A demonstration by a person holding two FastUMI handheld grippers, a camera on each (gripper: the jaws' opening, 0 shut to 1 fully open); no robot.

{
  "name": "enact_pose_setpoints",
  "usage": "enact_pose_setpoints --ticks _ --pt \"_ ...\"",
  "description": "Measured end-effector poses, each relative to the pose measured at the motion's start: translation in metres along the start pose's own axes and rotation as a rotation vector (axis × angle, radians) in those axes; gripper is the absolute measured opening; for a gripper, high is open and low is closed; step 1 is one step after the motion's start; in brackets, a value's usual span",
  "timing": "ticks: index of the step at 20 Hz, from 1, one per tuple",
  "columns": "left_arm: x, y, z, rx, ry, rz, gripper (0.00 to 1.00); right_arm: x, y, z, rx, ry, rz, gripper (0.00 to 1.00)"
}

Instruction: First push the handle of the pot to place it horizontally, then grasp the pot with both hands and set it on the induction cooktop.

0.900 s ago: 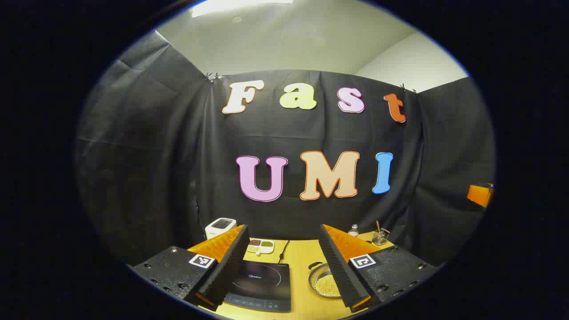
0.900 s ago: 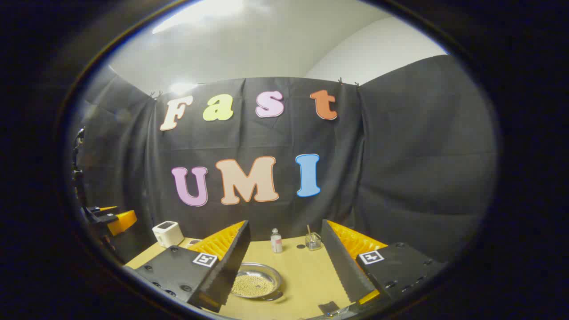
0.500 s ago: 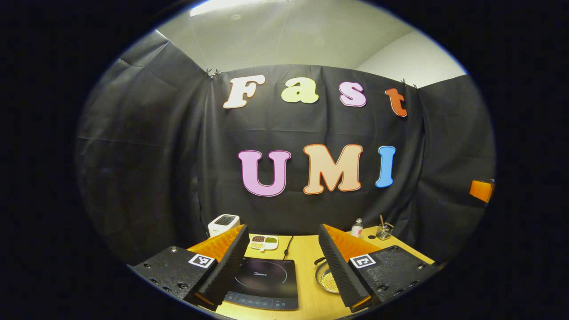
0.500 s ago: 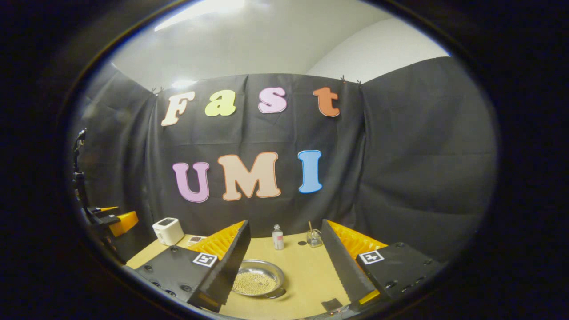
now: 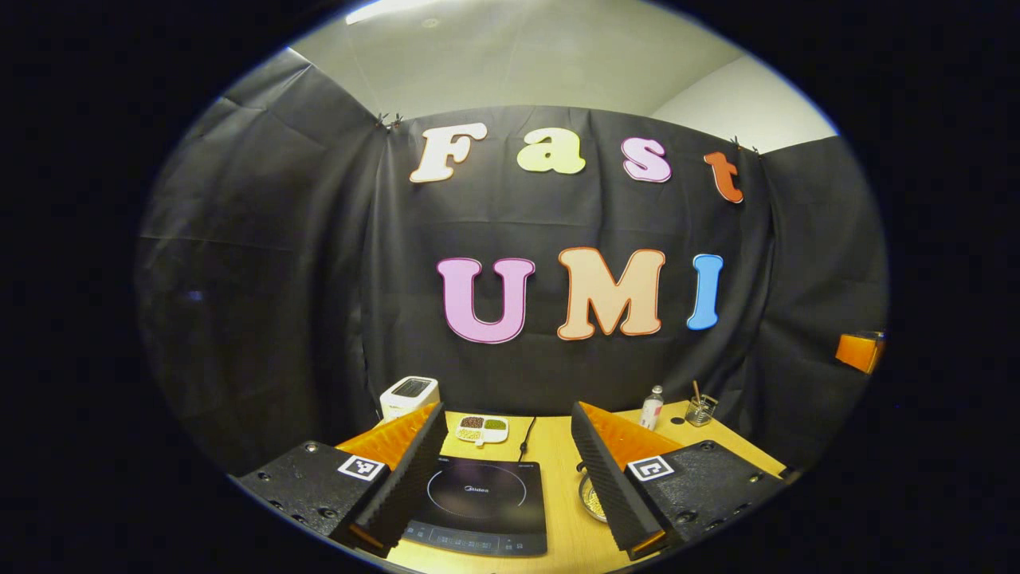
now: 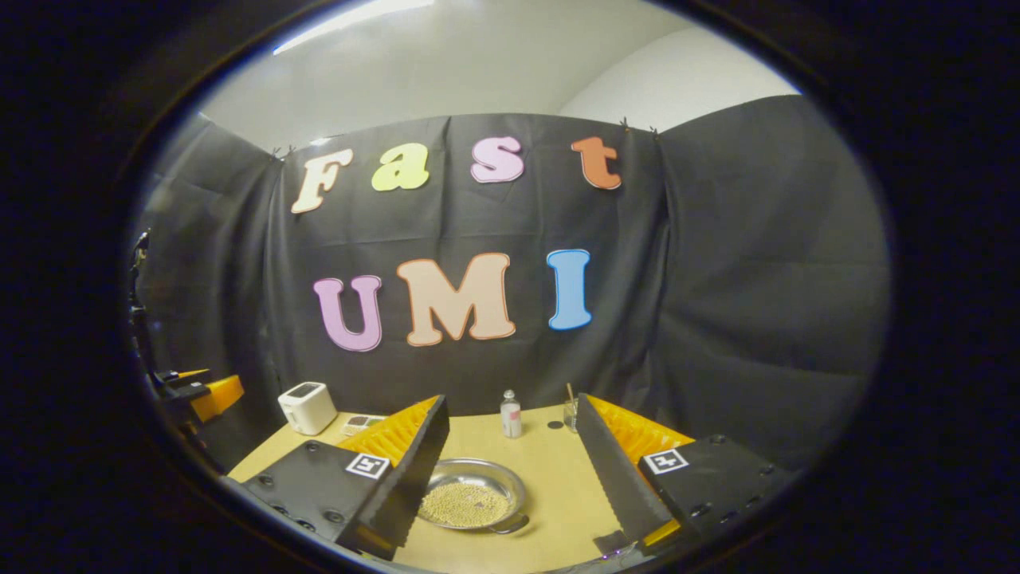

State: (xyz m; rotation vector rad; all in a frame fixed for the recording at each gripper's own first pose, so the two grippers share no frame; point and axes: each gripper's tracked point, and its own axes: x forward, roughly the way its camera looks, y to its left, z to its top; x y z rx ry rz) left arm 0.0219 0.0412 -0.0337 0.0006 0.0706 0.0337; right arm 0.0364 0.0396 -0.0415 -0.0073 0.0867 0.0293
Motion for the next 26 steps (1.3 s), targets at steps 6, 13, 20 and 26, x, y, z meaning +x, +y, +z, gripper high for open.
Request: enact_pose_setpoints --ticks 6,13,20,26 --pt "0.015 0.01 -0.005 -0.009 0.018 0.013 0.95 0.028 0.02 -0.008 -0.01 0.018 0.022 0.93" --pt "0.036 0.026 -0.011 -0.022 0.012 0.027 0.91 0.054 0.038 -0.023 0.009 0.04 0.016 0.76" --pt "0.055 0.027 -0.037 -0.029 0.057 0.003 0.95 0.057 0.065 -0.046 -0.065 0.112 0.056 0.23" --pt "0.059 0.032 -0.049 -0.049 0.072 0.006 0.91 0.052 0.072 -0.059 -0.072 0.133 0.054 0.11"
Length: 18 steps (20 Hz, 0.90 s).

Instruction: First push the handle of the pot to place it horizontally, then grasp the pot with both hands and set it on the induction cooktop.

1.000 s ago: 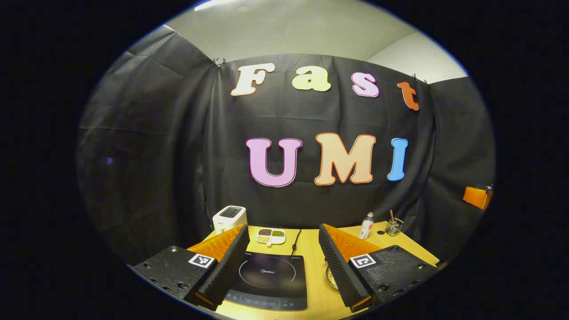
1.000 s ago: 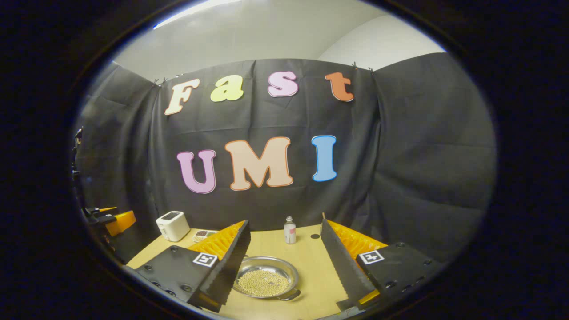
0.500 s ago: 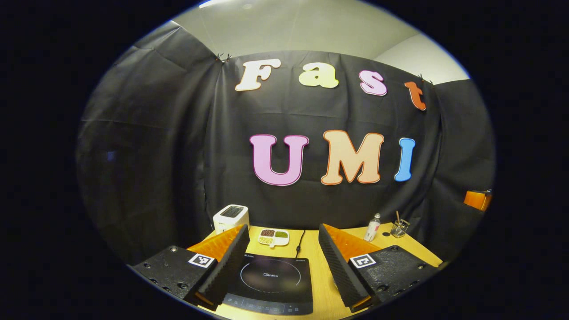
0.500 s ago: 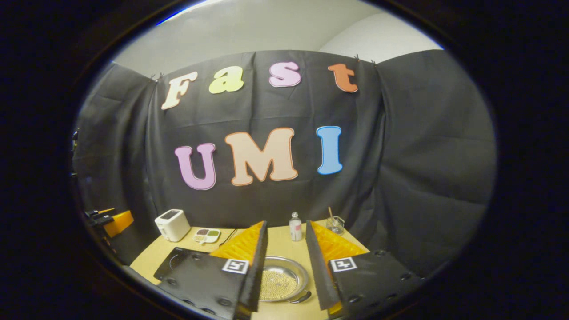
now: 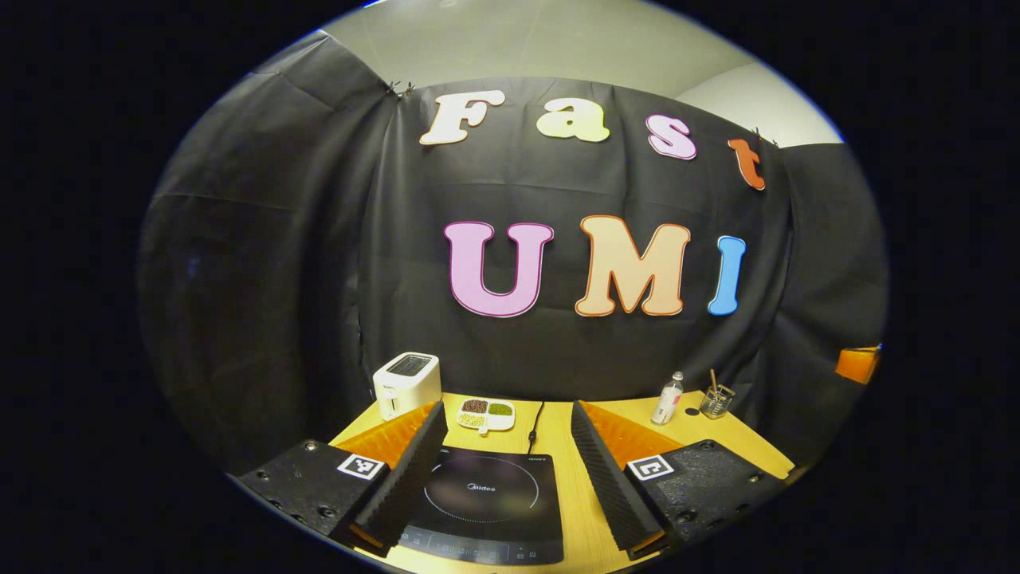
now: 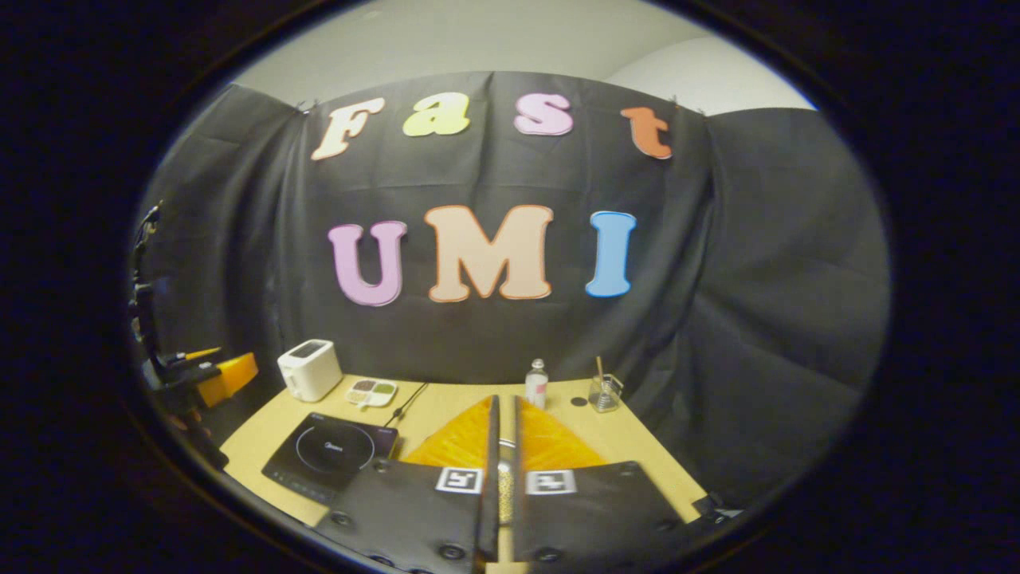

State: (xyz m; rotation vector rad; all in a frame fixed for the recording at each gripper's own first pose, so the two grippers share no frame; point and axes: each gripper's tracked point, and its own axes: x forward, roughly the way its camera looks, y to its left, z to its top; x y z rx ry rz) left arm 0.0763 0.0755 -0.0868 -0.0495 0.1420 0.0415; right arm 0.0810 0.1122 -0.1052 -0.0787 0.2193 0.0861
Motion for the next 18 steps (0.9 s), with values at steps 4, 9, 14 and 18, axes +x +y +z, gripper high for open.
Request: enact_pose_setpoints --ticks 4,9,14,18 --pt "-0.005 0.007 -0.005 0.018 0.009 0.019 0.95 -0.007 -0.002 -0.029 0.006 0.069 0.002 0.03" --pt "-0.018 0.016 0.002 0.049 -0.006 0.052 0.91 -0.015 -0.006 -0.088 0.057 0.22 0.011 0.17" --pt "-0.029 0.016 -0.001 0.07 0.003 0.081 0.95 -0.028 -0.007 -0.149 0.143 0.396 0.031 0.0" --pt "-0.031 0.008 -0.01 0.059 0.022 0.099 0.95 -0.035 -0.009 -0.188 0.252 0.529 0.057 0.07"
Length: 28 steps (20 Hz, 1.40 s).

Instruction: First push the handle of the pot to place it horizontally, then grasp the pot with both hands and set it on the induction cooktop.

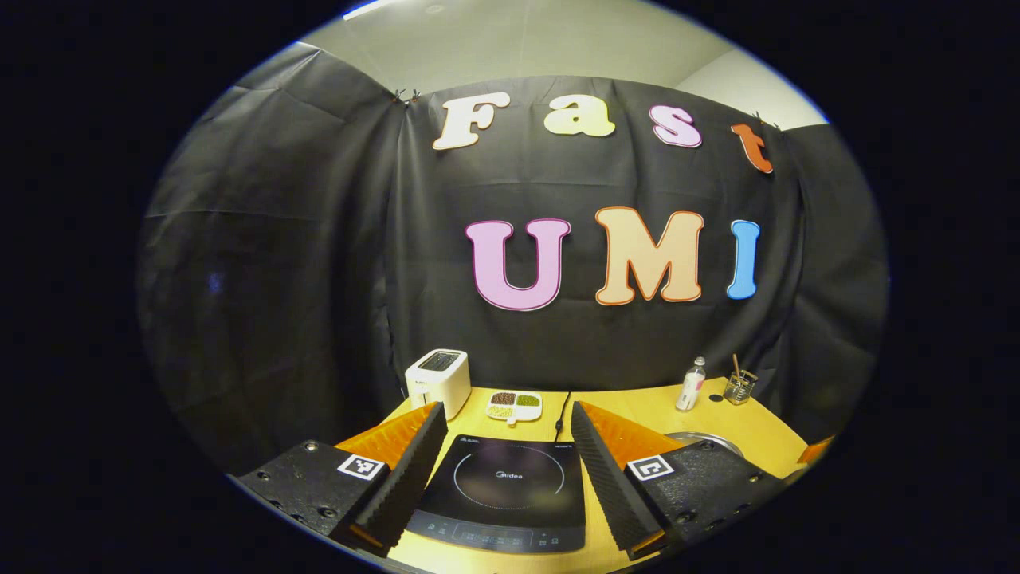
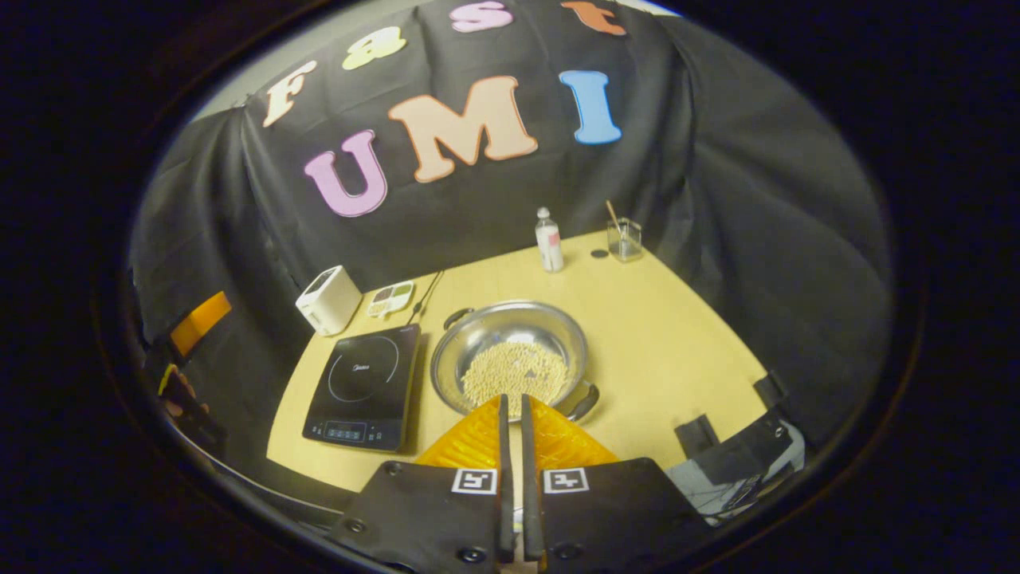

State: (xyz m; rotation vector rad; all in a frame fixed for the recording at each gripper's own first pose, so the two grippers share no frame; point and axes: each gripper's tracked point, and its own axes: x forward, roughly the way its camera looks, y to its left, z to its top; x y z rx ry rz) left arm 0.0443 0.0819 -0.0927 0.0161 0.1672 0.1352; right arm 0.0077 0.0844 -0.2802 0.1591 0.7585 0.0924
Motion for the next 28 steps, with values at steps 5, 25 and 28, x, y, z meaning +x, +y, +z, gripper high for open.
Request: enact_pose_setpoints --ticks 5,25,28 --pt "0.009 -0.006 -0.003 0.018 0.011 0.055 0.95 0.041 -0.022 -0.054 0.052 0.248 -0.002 0.07" --pt "0.029 -0.043 -0.018 0.035 0.089 0.367 0.94 0.158 -0.05 -0.116 0.235 0.762 0.12 0.07" --pt "0.028 -0.044 -0.016 0.036 0.088 0.408 0.95 0.163 -0.057 -0.11 0.265 0.764 0.108 0.07"
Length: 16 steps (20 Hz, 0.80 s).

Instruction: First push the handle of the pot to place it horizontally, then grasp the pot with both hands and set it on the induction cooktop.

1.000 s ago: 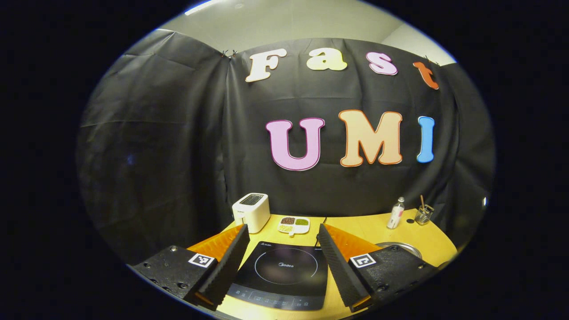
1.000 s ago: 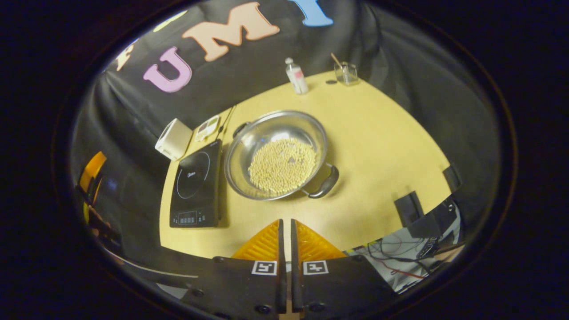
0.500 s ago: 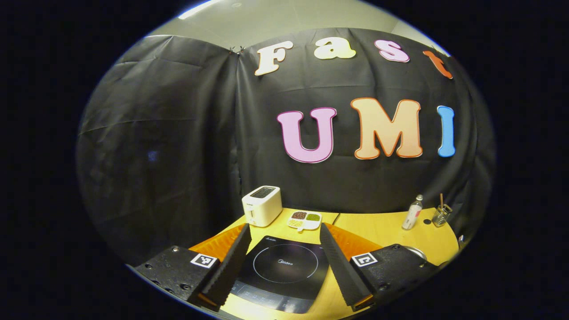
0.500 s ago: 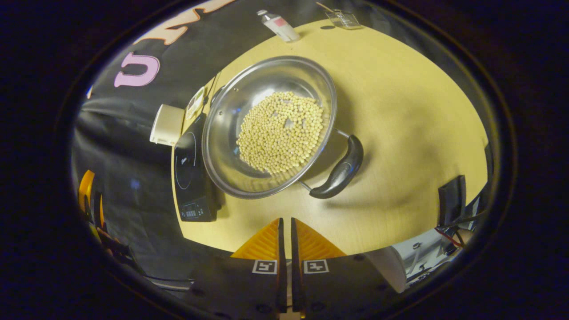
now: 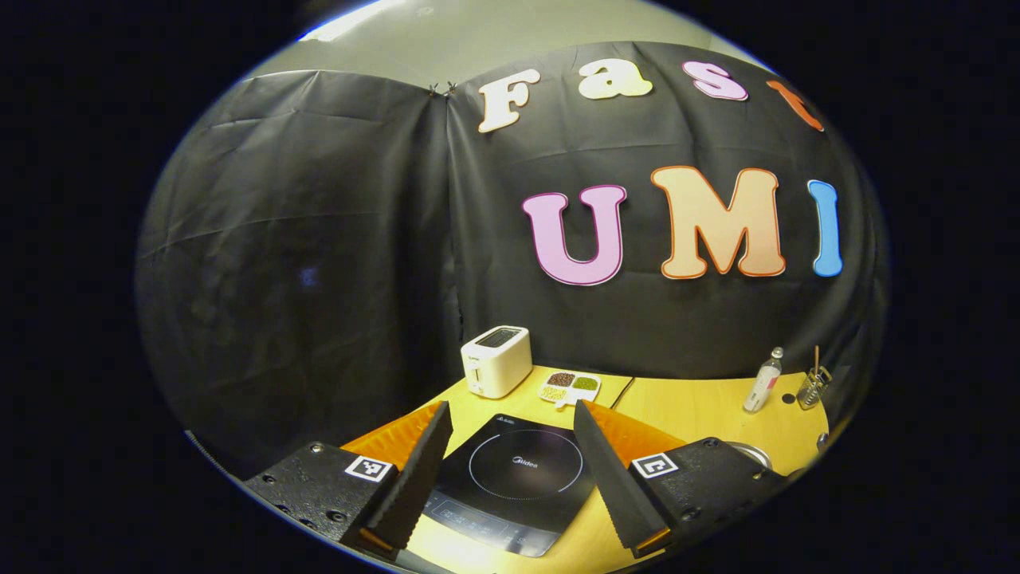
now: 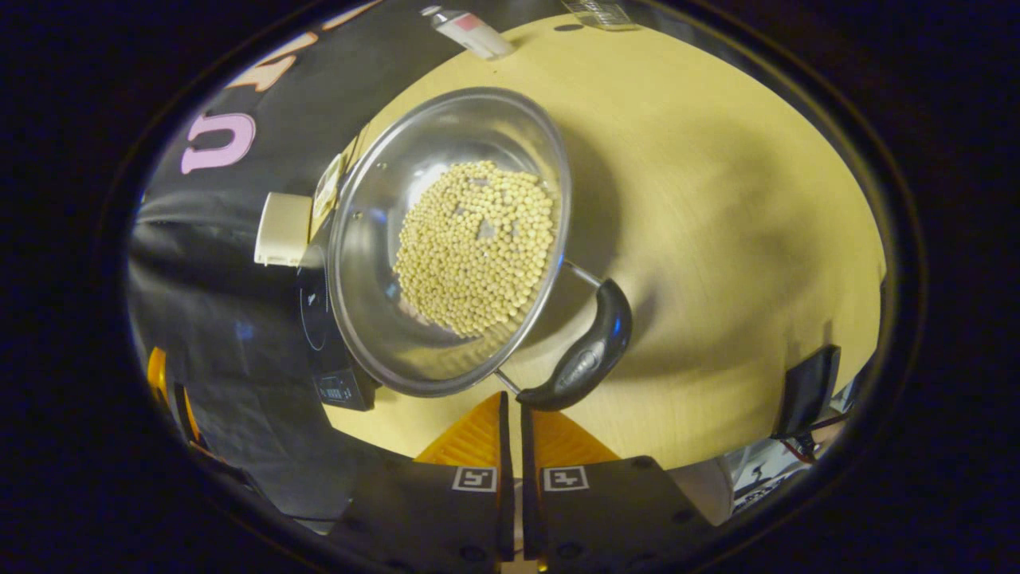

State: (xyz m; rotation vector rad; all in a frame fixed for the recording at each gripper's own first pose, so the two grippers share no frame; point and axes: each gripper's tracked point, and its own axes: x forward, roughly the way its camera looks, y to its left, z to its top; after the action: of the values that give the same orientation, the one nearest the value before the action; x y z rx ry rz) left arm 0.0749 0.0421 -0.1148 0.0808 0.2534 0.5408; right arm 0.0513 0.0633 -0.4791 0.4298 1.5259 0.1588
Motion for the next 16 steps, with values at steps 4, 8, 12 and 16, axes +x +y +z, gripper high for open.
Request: enact_pose_setpoints --ticks 4,8,12,16 --pt "0.001 -0.012 -0.004 -0.026 0.016 -0.001 0.94 -0.007 -0.011 0.02 0.019 -0.03 -0.014 0.07" --pt "0.006 -0.024 -0.004 -0.018 0.026 -0.015 0.94 -0.013 -0.023 0.045 0.06 -0.06 -0.007 0.07" --pt "0.009 -0.038 -0.011 -0.015 0.043 -0.035 0.94 -0.02 -0.032 0.066 0.101 -0.102 -0.015 0.07" --pt "0.012 -0.05 -0.026 0.003 0.09 -0.066 0.94 -0.022 -0.037 0.086 0.117 -0.124 -0.022 0.07"
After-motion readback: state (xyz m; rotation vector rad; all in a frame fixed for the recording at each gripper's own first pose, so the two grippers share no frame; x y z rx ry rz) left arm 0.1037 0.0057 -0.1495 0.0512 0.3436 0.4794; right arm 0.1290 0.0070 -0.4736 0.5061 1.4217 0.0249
